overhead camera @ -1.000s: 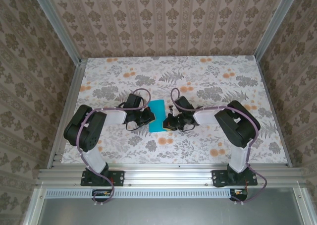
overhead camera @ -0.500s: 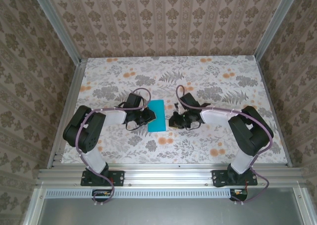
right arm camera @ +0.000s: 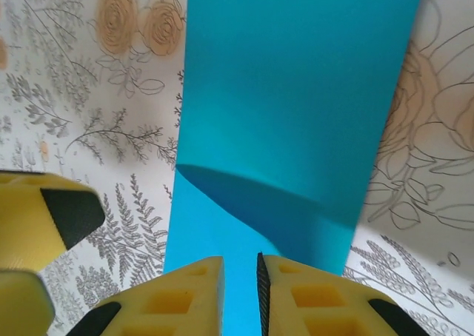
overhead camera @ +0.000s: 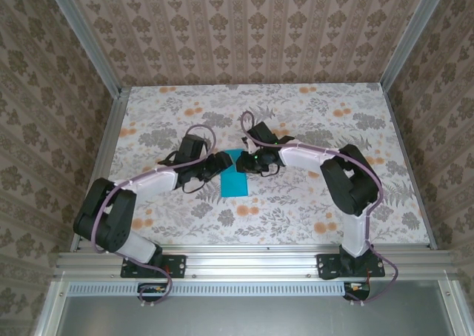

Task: Fold a paper plane with a square sheet of paper (pick it up from the middle)
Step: Turn over the paper at the center of the table.

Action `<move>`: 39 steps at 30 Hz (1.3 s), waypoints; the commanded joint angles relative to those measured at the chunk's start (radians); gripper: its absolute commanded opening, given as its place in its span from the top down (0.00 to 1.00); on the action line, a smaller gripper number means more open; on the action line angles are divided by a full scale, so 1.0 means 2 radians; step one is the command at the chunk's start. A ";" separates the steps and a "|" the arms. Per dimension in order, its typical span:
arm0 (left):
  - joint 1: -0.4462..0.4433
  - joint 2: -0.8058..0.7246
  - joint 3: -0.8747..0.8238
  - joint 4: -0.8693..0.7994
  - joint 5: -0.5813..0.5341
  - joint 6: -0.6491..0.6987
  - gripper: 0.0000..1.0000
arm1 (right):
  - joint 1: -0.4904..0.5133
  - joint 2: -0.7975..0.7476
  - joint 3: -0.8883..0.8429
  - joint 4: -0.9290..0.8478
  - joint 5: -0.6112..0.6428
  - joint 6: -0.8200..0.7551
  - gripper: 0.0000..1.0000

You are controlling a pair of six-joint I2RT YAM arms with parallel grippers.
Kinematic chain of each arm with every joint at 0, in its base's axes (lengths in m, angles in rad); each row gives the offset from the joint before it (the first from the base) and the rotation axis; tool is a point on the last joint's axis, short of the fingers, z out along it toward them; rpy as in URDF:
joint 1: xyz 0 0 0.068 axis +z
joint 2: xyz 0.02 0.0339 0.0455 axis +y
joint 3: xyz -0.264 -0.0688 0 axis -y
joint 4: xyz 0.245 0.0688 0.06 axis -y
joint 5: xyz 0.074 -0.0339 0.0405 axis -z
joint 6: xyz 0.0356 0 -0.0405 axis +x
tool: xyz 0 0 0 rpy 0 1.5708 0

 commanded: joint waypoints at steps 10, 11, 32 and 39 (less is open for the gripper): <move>-0.030 -0.002 -0.047 0.032 -0.018 -0.050 0.41 | -0.005 0.050 0.030 -0.028 -0.004 -0.006 0.81; -0.031 0.002 -0.048 0.036 -0.018 -0.051 0.42 | -0.007 0.052 0.028 -0.026 -0.004 -0.003 0.82; -0.034 0.082 -0.016 0.104 0.005 -0.075 0.58 | -0.040 0.075 -0.027 0.039 -0.066 0.077 0.83; -0.034 0.094 -0.010 0.117 0.006 -0.075 0.65 | -0.041 0.075 -0.030 0.045 -0.070 0.082 0.83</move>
